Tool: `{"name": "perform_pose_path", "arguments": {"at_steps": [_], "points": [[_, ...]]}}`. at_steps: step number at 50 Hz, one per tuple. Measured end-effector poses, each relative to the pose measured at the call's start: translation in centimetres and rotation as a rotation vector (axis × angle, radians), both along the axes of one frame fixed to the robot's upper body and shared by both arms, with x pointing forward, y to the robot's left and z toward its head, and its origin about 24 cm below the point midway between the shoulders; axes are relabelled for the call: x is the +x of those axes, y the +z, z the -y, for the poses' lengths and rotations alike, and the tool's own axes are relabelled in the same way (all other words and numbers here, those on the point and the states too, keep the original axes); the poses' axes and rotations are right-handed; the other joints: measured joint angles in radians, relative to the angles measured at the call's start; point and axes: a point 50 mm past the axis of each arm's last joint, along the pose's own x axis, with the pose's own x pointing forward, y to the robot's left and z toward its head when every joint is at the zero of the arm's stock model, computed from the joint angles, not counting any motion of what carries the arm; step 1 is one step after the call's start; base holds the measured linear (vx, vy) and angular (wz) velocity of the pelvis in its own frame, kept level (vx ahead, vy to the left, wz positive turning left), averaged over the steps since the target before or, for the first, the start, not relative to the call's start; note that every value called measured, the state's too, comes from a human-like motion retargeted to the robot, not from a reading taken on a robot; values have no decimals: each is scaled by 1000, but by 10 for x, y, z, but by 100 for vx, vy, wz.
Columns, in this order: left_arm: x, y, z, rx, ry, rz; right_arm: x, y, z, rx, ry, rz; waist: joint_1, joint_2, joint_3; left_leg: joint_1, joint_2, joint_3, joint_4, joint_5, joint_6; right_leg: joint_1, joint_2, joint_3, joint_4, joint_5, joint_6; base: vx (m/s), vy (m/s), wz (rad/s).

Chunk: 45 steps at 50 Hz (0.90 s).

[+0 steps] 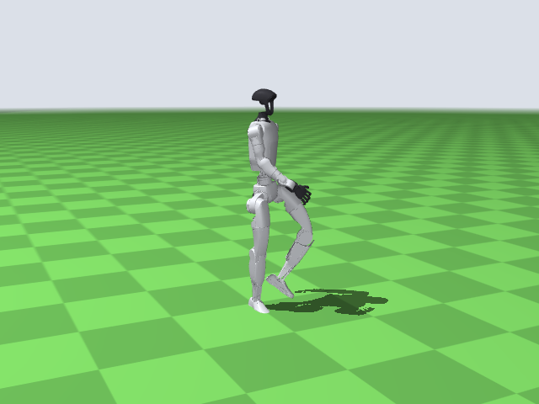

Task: Upper body actions

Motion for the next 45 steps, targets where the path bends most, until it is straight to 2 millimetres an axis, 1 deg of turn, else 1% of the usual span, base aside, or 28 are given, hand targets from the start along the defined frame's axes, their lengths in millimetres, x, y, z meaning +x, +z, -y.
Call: {"name": "perform_pose_path", "arguments": {"at_steps": [2,3,5,7,8,10,11,12,13,15,17,20,23,25,27,30,32,33,35,36,37,38,40,41,42,43,44,45], "points": [[20,-5,3,25,-26,74,-49,-37,15,-80,-37,-166,-34,11,-48,173,-118,-62,-354,56,-76,10,12,-25,22,-30,6,42,18,45],[32,-7,3,44,-38,108,-77,-54,23,-118,-68,-265,-58,31,-73,265,-179,-135,-562,20,-144,15,40,-52,36,-49,3,44,12,86],[55,-11,5,73,-71,171,-141,-81,43,-200,-149,-481,-127,78,-98,480,-234,-147,-871,-195,-185,40,97,-118,91,-81,1,47,17,123],[91,-14,14,37,-128,263,-201,-95,71,-313,-252,-701,-182,110,-98,500,-253,-228,-1006,-167,-133,17,91,-198,214,53,10,21,18,93],[121,-13,19,1,-174,340,-222,-97,83,-372,-316,-798,-198,139,-76,495,-211,-260,-1027,-152,-144,-32,68,-241,336,182,12,-5,17,60],[186,-6,30,-60,-298,522,-259,-95,107,-473,-482,-973,-242,191,-3,484,-159,-340,-1039,-140,-132,-166,20,-247,603,378,-28,-29,10,53],[219,2,35,-84,-374,628,-276,-91,118,-509,-587,-1040,-260,195,24,490,-153,-304,-1061,-125,-131,-292,29,-139,768,344,-34,-33,16,42],[252,13,39,-103,-454,732,-293,-86,128,-539,-689,-1100,-282,201,51,495,-147,-281,-1076,-113,-131,-397,6,-87,928,298,-54,-27,26,40],[286,28,40,-113,-537,835,-306,-81,137,-550,-781,-1145,-315,208,80,495,-143,-282,-1079,-112,-133,-460,-83,-147,1075,229,-105,-24,23,54],[340,60,38,-70,-660,1013,-328,-74,148,-561,-903,-1218,-406,207,106,461,-146,-309,-1078,-108,-128,-628,-184,-173,1298,152,-160,-15,14,54],[366,82,41,20,-700,1146,-358,-64,152,-599,-992,-1284,-452,209,97,421,-132,-338,-1060,-106,-127,-789,-174,-136,1402,123,-172,12,0,8],[390,109,61,87,-694,1335,-398,-51,152,-643,-1140,-1327,-413,233,87,407,-83,-318,-1043,-107,-138,-913,-125,-137,1437,105,-170,12,-8,-24],[400,123,63,96,-635,1434,-415,-44,148,-714,-1149,-1336,-400,220,82,417,-80,-311,-1043,-109,-139,-887,-102,-166,1378,89,-169,6,-8,-33],[396,119,62,70,-627,1424,-419,-42,147,-743,-1117,-1344,-382,205,70,440,-96,-279,-1056,-111,-138,-812,-83,-166,1311,85,-156,9,-3,-48],[382,103,62,28,-648,1343,-416,-44,144,-722,-1070,-1358,-359,194,51,461,-111,-253,-1066,-116,-141,-687,-54,-157,1196,113,-123,7,2,-35],[342,66,54,-5,-662,1148,-400,-54,134,-631,-957,-1363,-329,189,9,484,-127,-242,-1073,-128,-145,-434,41,-148,881,194,-45,10,-2,-17],[295,34,42,2,-640,967,-380,-63,128,-570,-861,-1322,-307,172,-35,496,-156,-235,-1070,-146,-146,-259,111,-116,599,240,22,20,-7,-33],[266,20,37,3,-626,865,-368,-68,126,-546,-813,-1290,-287,150,-61,502,-184,-218,-1064,-160,-144,-185,139,-70,460,247,47,24,-9,-64],[200,-4,27,-25,-592,639,-338,-77,124,-518,-722,-1208,-245,103,-110,498,-248,-182,-1033,-192,-138,-62,174,61,217,112,89,25,-5,-75],[161,-11,18,-41,-563,502,-319,-83,119,-504,-661,-1159,-236,89,-119,494,-260,-185,-993,-194,-143,6,156,-28,131,13,71,14,-10,-76],[123,-14,11,-58,-524,365,-298,-87,115,-489,-599,-1105,-225,73,-123,490,-266,-169,-941,-178,-152,58,138,-110,53,-40,53,4,-12,-96],[86,-14,6,-73,-466,228,-273,-91,108,-472,-534,-1044,-210,53,-115,485,-260,-115,-867,-123,-169,76,119,-182,-8,-1,35,-14,-14,-141],[35,-6,0,-76,-325,20,-203,-94,89,-407,-414,-893,-136,1,-91,314,-103,1,-448,55,-197,44,41,-99,-47,37,62,-54,-31,-199],[17,-3,0,-59,-245,-31,-164,-91,80,-360,-371,-794,-81,3,-71,178,9,-15,-240,137,-152,5,52,-25,-44,52,56,-68,-44,-178],[0,1,1,-43,-161,-78,-128,-84,71,-313,-324,-697,-46,4,-53,44,74,-52,-55,174,-104,-23,60,20,-48,68,51,-48,-40,-70],[-19,5,2,-28,-71,-115,-97,-75,61,-262,-271,-604,-52,-1,-39,-85,47,-133,85,119,-49,-26,62,4,-65,84,50,-23,-38,9],[-36,10,4,-22,19,-144,-68,-63,51,-214,-213,-519,-48,-6,-16,-163,112,-144,230,48,4,-15,69,-19,-68,85,38,0,-37,43],[-51,15,7,-17,110,-167,-41,-49,40,-169,-150,-437,-40,-11,12,-216,223,-121,379,-33,57,2,79,-47,-64,77,21,9,-44,-45]]}}
